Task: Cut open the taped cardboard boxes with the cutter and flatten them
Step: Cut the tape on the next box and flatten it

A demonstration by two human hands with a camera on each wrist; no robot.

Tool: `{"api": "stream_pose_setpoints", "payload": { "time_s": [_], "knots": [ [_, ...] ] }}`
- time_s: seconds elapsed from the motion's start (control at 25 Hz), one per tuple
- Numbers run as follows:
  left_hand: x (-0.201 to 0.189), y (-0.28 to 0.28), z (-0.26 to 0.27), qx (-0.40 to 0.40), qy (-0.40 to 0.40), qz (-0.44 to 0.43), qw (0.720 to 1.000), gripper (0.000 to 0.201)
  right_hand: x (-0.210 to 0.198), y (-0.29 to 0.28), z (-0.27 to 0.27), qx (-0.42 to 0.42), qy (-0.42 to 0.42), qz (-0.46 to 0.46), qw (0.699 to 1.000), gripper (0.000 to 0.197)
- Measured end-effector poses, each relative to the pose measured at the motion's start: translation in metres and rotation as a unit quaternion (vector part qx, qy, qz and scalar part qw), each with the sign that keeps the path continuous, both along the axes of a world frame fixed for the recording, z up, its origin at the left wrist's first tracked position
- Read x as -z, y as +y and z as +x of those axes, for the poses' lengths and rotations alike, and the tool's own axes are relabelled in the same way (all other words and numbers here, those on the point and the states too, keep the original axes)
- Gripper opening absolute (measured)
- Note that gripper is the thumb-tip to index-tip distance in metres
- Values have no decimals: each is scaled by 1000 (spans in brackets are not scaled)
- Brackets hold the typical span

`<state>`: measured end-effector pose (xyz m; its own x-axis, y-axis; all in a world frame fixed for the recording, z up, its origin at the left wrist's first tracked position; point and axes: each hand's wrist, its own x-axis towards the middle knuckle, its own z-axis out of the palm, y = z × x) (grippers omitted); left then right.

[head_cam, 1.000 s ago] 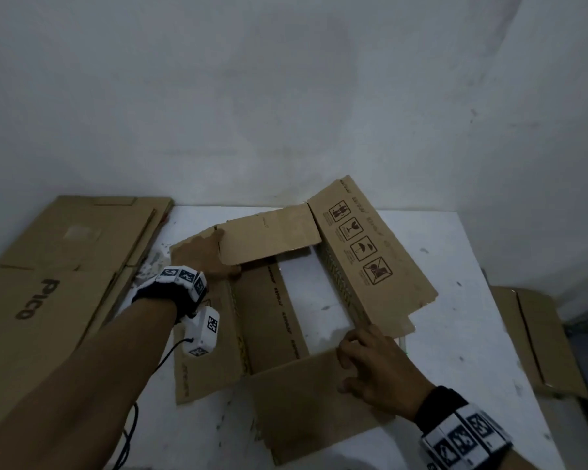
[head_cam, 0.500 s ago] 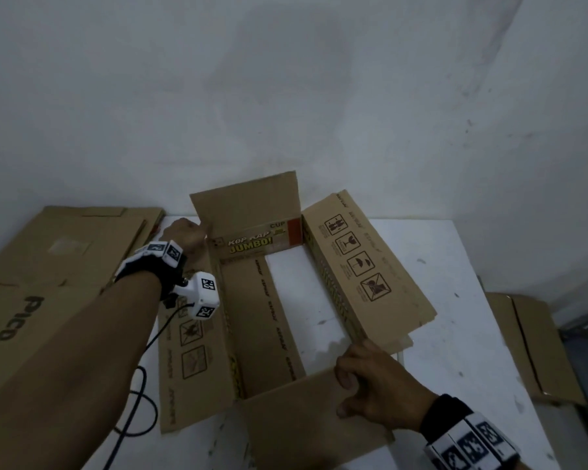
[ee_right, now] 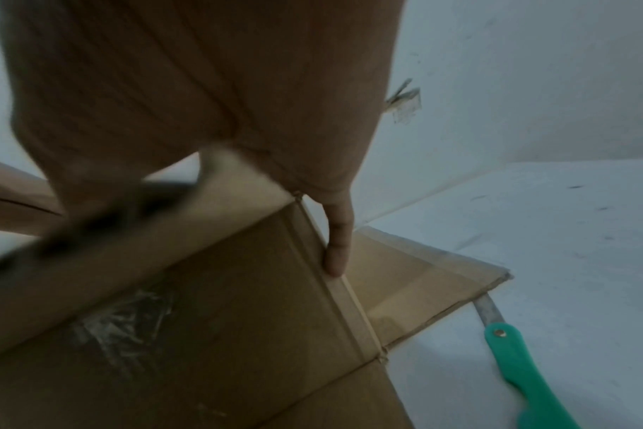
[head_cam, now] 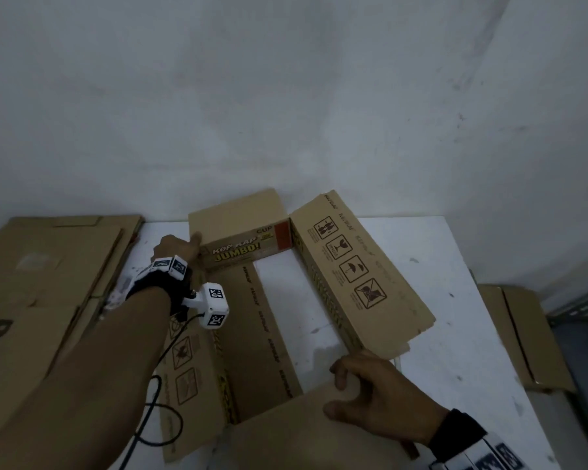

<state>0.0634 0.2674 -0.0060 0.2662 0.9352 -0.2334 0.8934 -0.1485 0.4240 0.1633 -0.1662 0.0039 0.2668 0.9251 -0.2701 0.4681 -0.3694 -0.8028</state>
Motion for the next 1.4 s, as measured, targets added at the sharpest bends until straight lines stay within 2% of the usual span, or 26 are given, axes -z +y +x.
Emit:
{"api": "stream_pose_setpoints", "payload": {
  "time_s": [0.04, 0.12, 0.16, 0.24, 0.32, 0.36, 0.4, 0.48, 0.52, 0.6, 0.68, 0.76, 0.8, 0.84, 0.88, 0.96, 1.04, 1.08, 1.2, 1.4],
  "knots": [
    [3, 2, -1, 3, 1, -16, 1000, 72, -5, 2, -3, -1, -23, -19, 1000, 42],
    [7, 7, -10, 13, -16, -28, 999, 76, -11, 5, -11, -43, -102, -89, 990, 66],
    [12, 11, -22, 1, -50, -53, 997, 80, -14, 7, -15, -69, -139, -116, 981, 79],
    [20, 11, -51, -72, -144, -101, 982, 103, -16, 12, -19, -99, -185, -132, 969, 86],
    [31, 7, -83, -128, -218, -144, 957, 114, -17, 15, -19, -114, -200, -140, 963, 80],
    [16, -18, -93, -156, -245, -159, 944, 109, -17, 16, -18, -120, -196, -144, 962, 77],
    [2, -40, -102, -174, -278, -181, 927, 100, -16, 15, -18, -122, -191, -145, 963, 75],
    [-12, -82, -120, -189, -357, -266, 875, 68, -11, 15, -16, -106, -185, -124, 969, 69],
    [-17, -101, -128, -191, -374, -311, 852, 62, -9, 16, -15, -92, -177, -106, 974, 66],
    [-15, -129, -144, -231, -414, -372, 798, 69, -7, 17, -14, -79, -157, -66, 982, 62],
    [-9, -143, -154, -276, -455, -389, 752, 79, -7, 19, -14, -71, -138, -29, 987, 51],
    [-4, -152, -159, -306, -485, -372, 730, 88, -12, 20, -9, -18, -83, 47, 995, 20],
    [-4, -157, -159, -296, -506, -368, 722, 83, -14, 19, -3, 10, -50, 80, 995, 15],
    [-7, -161, -160, -278, -514, -362, 726, 72, -16, 17, 3, 24, -30, 95, 995, 19],
    [-12, -164, -161, -248, -532, -354, 728, 58, -19, 16, 6, 11, -33, 88, 995, 20],
    [-24, -167, -158, -195, -519, -348, 756, 46, -20, 14, 7, -16, -57, 57, 997, 15],
    [-30, -165, -153, -157, -491, -364, 776, 42, -19, 12, 5, -13, -66, 29, 997, 32],
    [-32, -164, -154, -156, -486, -370, 776, 41, -20, 12, 3, -21, -82, 20, 996, 41],
    [-44, -163, -151, -161, -526, -387, 740, 38, -29, 9, -3, -39, -155, -9, 987, 60],
    [-73, -157, -140, -166, -593, -396, 681, 40, -59, 4, -11, -20, -233, -68, 970, 63]
  ]
}}
